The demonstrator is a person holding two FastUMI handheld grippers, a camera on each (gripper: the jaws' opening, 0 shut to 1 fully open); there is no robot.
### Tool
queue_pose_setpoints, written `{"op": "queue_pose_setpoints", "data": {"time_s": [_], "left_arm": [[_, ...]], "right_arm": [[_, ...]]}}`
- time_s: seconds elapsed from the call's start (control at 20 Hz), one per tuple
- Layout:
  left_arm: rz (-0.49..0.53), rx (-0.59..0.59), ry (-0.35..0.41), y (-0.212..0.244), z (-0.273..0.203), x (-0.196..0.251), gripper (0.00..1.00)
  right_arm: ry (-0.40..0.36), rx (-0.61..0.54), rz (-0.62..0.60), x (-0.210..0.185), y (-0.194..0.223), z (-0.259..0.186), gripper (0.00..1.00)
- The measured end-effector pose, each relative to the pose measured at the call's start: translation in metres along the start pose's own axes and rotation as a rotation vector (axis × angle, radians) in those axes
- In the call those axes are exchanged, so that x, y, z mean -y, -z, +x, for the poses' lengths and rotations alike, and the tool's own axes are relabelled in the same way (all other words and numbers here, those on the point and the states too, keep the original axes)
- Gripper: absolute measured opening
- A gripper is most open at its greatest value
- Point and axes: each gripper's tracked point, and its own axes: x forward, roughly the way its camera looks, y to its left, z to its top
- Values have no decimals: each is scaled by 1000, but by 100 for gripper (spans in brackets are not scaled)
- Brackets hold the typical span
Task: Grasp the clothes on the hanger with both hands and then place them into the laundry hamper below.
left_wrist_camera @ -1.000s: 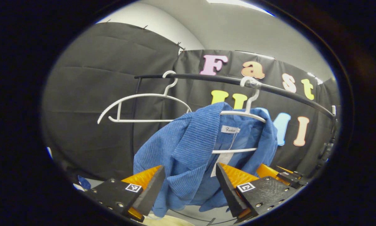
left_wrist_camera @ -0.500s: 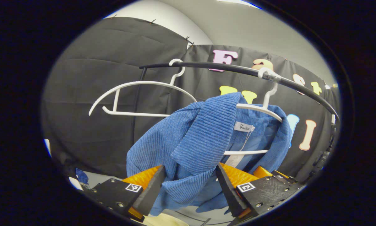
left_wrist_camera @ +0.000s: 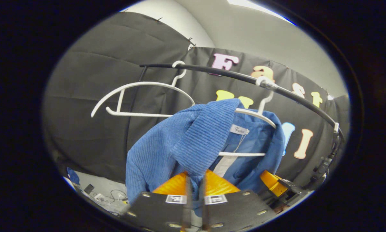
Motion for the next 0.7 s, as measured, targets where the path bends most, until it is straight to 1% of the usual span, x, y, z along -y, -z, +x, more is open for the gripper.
{"op": "queue_pose_setpoints", "data": {"time_s": [0.05,0.1,0.3,0.45,0.6,0.7], "left_arm": [[-19,5,30,1,-1,6,7],[-32,2,44,3,-4,11,1],[-47,45,89,-9,-10,22,0],[-26,85,95,-26,-28,22,1],[-20,129,95,-48,-36,20,1],[-4,159,86,-63,-41,13,1]], "right_arm": [[-16,1,13,-1,-1,-1,1],[-24,1,13,-1,0,-1,0],[-22,30,-22,3,-7,-1,0],[-13,67,-14,6,-16,-12,0],[24,109,-19,21,-31,-5,0],[45,130,11,29,-40,-2,0]]}}
